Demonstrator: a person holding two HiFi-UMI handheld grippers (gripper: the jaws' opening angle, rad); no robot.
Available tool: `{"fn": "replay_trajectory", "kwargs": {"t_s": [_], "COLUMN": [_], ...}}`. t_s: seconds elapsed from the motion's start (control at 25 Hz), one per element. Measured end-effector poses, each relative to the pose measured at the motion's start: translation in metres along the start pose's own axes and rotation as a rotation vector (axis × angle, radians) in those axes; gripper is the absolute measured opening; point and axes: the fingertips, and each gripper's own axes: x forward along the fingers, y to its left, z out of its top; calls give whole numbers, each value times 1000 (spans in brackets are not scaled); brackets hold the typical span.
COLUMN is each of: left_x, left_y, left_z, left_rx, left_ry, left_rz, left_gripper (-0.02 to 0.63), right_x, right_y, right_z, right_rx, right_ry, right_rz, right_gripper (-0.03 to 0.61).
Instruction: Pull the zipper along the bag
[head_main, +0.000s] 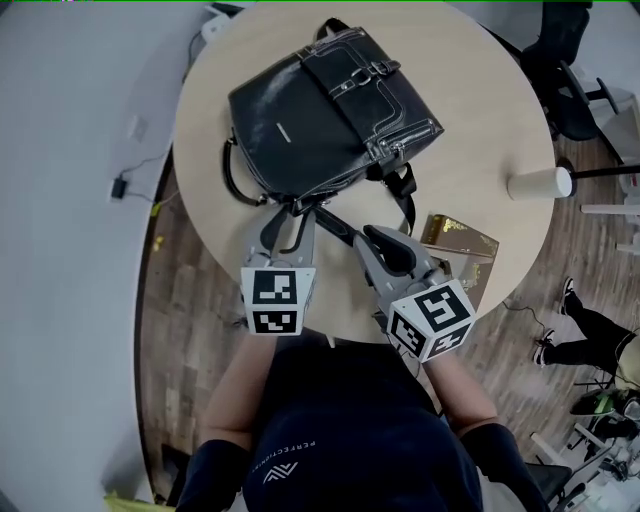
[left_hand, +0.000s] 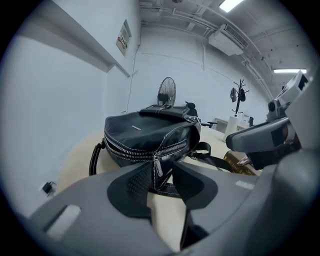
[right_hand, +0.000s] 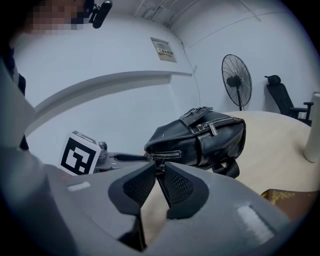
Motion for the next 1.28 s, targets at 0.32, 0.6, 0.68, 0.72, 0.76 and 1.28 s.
{"fn": "replay_trajectory", "kwargs": {"t_s": [0.32,0.6,0.68,0.72,0.76,1.28], "left_x": [5,9,10,10,10,7], "left_y": [11,11,12,13,13,13], "left_z": [3,3,4,4,4,1], "left_rx": [-22,-37,-37,-35,-33,-34], "left_ry": [-19,-21,-26,-26,-25,-8], "left_rz": [129,200,236,254,270,284], "left_gripper": [147,167,165,163,161,26], "right_x": [11,15,16,16,15,9], "right_y": [-4,-10,-12,-12,-13,-20], "right_z": [-8,-17,-17,-18,-18,-30], "right_rx": [-5,13,16,19,23,33], "right_ry": [39,75,80,83,87,102], "right_rz": [76,124,133,137,141,165], "right_gripper": [54,51,49,48,48,35]}}
